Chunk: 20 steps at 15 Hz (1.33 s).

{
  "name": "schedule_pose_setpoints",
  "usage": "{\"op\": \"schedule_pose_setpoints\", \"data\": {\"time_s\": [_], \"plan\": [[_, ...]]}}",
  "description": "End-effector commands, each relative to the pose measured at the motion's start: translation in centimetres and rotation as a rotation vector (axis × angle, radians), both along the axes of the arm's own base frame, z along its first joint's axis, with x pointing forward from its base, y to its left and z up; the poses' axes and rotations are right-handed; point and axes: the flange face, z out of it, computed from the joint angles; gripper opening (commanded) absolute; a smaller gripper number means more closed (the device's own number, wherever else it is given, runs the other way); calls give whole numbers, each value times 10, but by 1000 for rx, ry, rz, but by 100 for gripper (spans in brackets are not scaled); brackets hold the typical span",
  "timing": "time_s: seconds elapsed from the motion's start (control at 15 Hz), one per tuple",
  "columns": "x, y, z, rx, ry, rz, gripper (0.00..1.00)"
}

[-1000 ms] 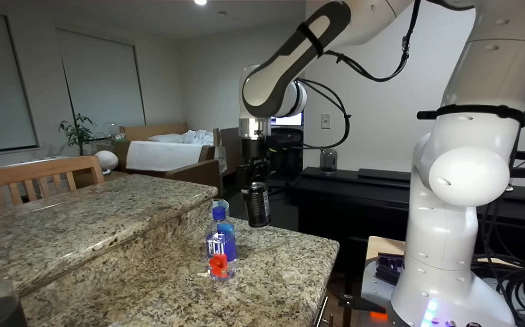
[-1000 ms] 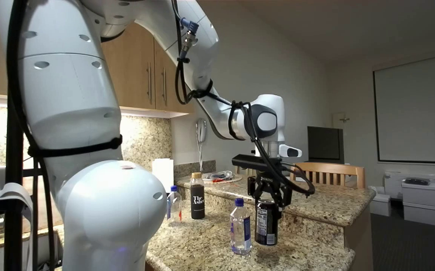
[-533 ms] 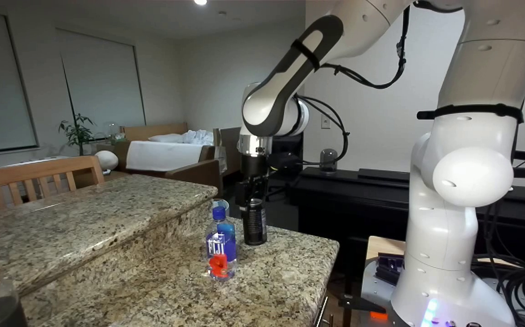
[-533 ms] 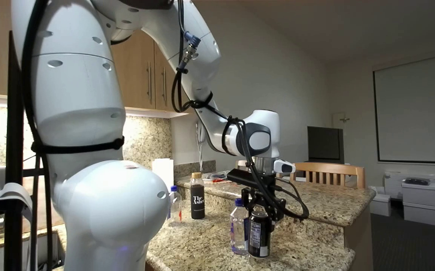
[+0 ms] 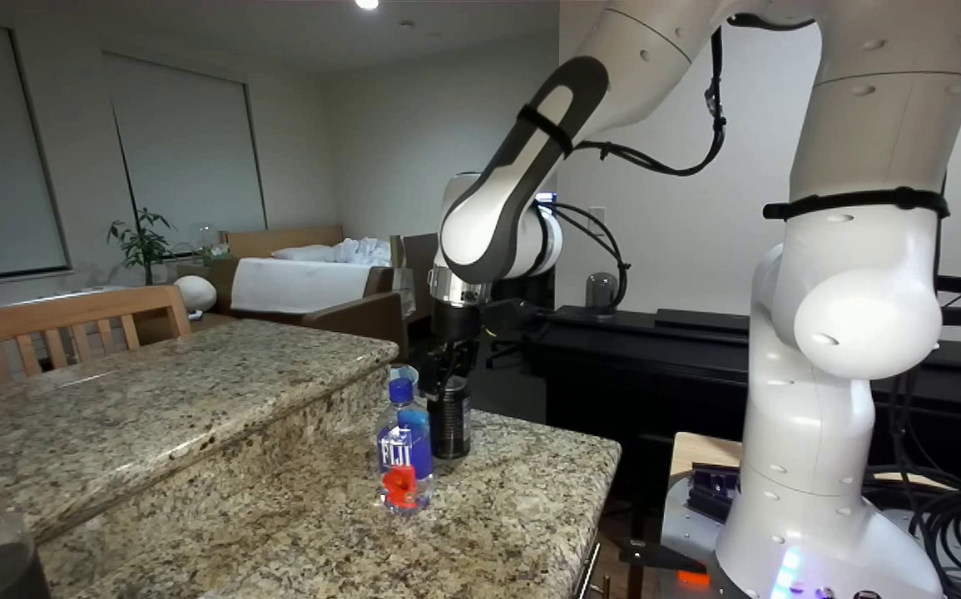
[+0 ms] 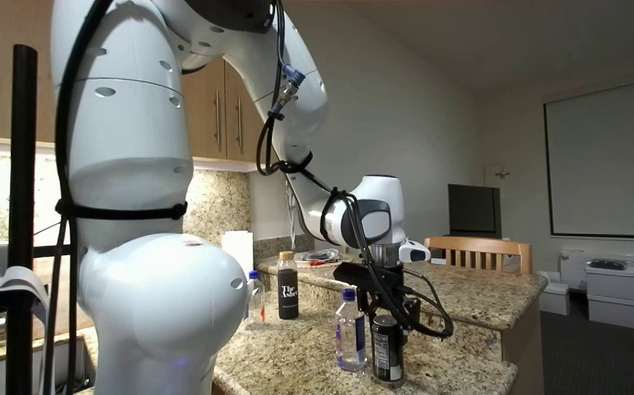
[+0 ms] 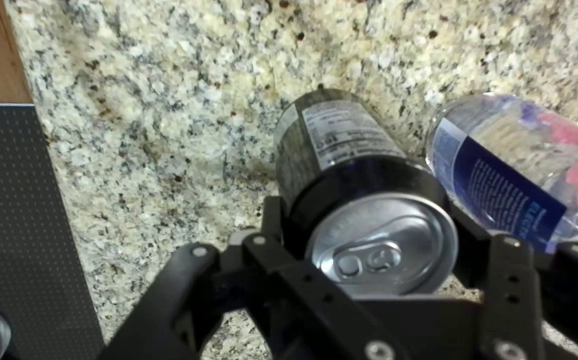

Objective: Move the black can to the right of the bottle of water

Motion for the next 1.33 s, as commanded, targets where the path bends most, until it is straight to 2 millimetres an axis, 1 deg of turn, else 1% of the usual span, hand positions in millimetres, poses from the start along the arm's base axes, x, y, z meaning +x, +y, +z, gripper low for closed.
{"op": "schedule_pose_setpoints", "data": {"time_s": [0.0,0.2,0.27,0.33,0.4,0.47,0.8,1.07,1.27], "plan": [[0,3,-6,5,-46,6,48],[1,3,-12,32,-30,-5,48],[1,2,-13,45,-23,-10,93],[1,1,-13,53,-24,-16,94],[2,0,-11,61,-26,-20,99],[2,0,-10,65,-30,-22,100],[4,0,-3,59,-33,-20,100],[7,0,11,44,28,6,100],[9,-3,28,19,138,26,100]]}}
